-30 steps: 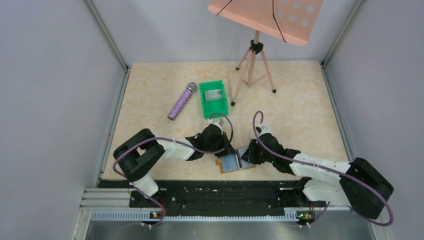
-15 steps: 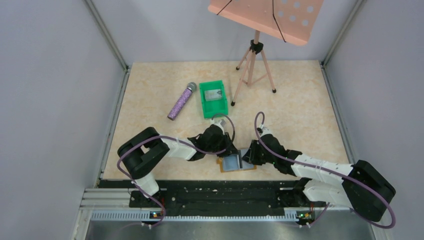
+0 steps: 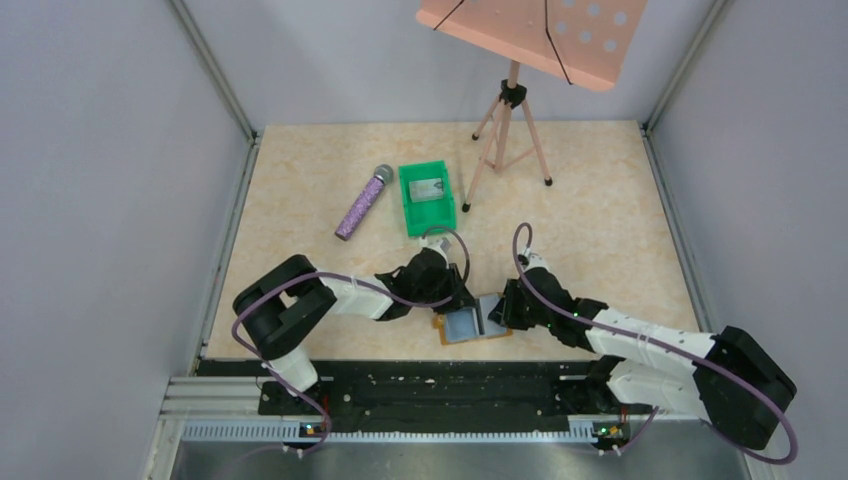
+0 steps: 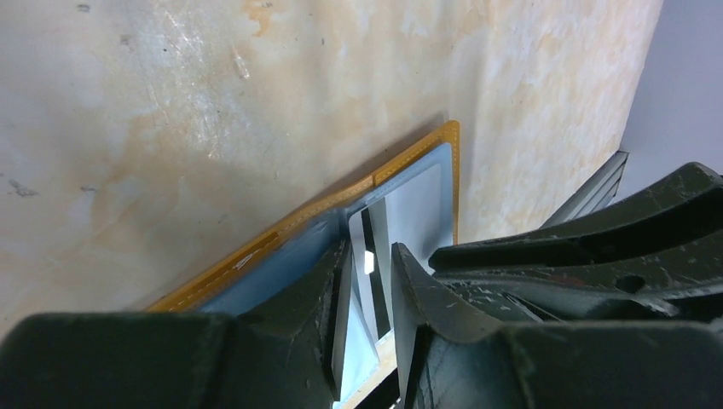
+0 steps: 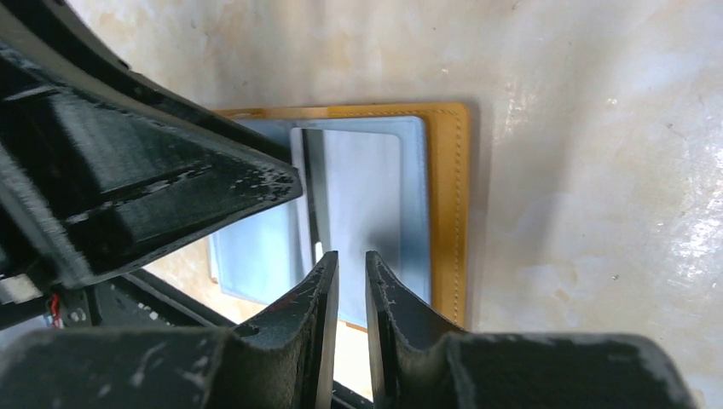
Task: Take the credit cards out of the card holder
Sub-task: Remove the credit card from the card holder.
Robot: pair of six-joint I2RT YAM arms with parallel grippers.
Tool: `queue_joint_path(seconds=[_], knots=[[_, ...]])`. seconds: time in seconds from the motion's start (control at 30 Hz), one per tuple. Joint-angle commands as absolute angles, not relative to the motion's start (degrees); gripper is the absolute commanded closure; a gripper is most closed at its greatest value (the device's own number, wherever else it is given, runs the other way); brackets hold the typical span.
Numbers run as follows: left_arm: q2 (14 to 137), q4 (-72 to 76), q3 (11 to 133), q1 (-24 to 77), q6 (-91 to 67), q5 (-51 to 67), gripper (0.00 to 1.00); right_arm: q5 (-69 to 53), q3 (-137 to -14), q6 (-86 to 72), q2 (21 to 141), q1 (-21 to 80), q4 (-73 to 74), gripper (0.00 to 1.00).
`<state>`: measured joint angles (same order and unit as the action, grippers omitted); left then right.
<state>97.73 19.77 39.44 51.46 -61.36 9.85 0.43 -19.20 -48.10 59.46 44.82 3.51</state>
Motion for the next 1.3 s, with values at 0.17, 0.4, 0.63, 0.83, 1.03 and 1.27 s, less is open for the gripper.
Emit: queue_joint_path(seconds=[0.17,0.4,0.63,0.83,1.03,1.27], knots=[[93.7,11.1,39.8,51.9,-56.8,2.9,0.68,5.3,-20.4,-47.7,61.5,44.3,5.7,0.83],[98.7,17.5,40.3,51.9,-58.9,8.6,0.68,3.8,-18.8,-48.2,61.7,44.3,3.5,0.83],[98.9,24.3,38.4,51.8,-61.7,12.0,0.79,3.7,-17.2,-49.1,60.3,44.3,3.1,0.83],[98.4,34.2,34.5,50.7,-66.7,17.9,1.0,3.5,-16.9,-49.5,59.2,44.3,3.9,0.83],[97.3,31.0,35.0,50.7,-64.3,16.6,1.0,2.1,-19.4,-48.6,57.2,44.3,5.1,0.79],[94.5,25.8,35.4,50.7,-59.6,14.9,1.0,3.6,-23.2,-44.5,53.5,43.9,7.9,0.62]])
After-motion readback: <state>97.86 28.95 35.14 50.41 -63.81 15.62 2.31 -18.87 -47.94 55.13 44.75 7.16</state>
